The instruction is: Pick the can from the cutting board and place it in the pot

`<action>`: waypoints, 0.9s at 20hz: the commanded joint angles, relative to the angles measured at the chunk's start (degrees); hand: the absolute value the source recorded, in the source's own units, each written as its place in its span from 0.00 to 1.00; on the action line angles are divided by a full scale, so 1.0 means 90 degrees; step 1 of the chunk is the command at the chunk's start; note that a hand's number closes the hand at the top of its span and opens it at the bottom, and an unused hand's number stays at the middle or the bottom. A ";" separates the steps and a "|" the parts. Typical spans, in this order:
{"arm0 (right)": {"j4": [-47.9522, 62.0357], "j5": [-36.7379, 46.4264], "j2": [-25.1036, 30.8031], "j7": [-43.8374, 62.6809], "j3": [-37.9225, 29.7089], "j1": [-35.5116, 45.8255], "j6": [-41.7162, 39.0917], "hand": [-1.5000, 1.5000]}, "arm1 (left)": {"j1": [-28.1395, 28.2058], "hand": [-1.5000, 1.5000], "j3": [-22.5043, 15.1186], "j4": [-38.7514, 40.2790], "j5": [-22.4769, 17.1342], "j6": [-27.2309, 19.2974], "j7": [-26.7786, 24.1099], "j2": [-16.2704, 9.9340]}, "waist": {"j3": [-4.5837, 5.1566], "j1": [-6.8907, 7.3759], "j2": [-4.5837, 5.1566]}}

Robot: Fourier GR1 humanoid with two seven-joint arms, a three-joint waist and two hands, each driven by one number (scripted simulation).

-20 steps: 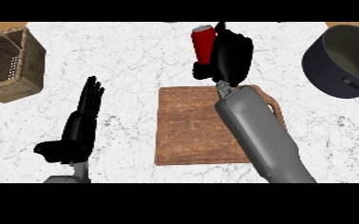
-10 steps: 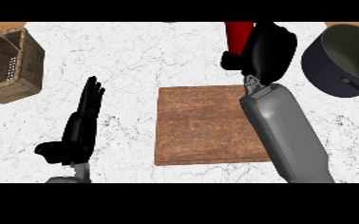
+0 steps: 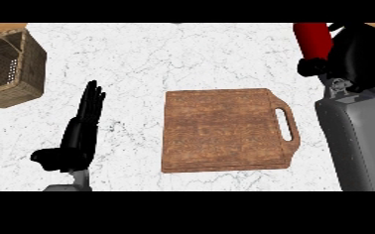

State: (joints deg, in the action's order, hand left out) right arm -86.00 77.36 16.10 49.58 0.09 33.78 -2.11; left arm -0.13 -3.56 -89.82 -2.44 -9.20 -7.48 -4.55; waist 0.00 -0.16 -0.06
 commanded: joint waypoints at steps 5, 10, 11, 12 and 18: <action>0.0480 -0.0765 0.0902 -0.1036 -0.1190 -0.0453 0.0268 1.00 | -0.0074 0.50 0.0016 0.0153 0.0069 0.0008 -0.0115 0.0121 | 0.0000 0.0029 0.0009; 0.1222 -0.1592 0.1224 -0.1996 -0.1796 -0.0799 0.0537 1.00 | 0.0154 0.50 0.0003 -0.0589 0.0036 0.0023 0.0363 -0.0018 | -0.0004 0.0057 0.0005; 0.1742 -0.1614 0.1208 -0.2165 -0.1838 -0.0630 0.0750 1.00 | 0.0056 0.50 -0.0057 -0.0407 0.0100 -0.0031 0.0373 0.0080 | -0.0004 0.0070 0.0017; 0.1729 -0.1547 0.1023 -0.2215 -0.1750 -0.1024 0.0967 1.00 | 0.0106 0.50 -0.0047 -0.0286 0.0085 0.0022 0.0101 0.0109 | -0.0003 0.0051 0.0016; 0.3055 -0.1935 0.1442 -0.2663 -0.2244 -0.0722 0.0875 1.00 | -0.0089 0.50 -0.0101 0.0117 0.0209 -0.0032 -0.0060 0.0247 | -0.0004 0.0079 0.0042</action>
State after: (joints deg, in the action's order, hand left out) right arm -66.97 60.97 27.12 27.47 -17.55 26.91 5.36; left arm -0.55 -3.96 -91.01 -1.17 -9.16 -6.12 -3.50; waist 0.64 0.56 -0.40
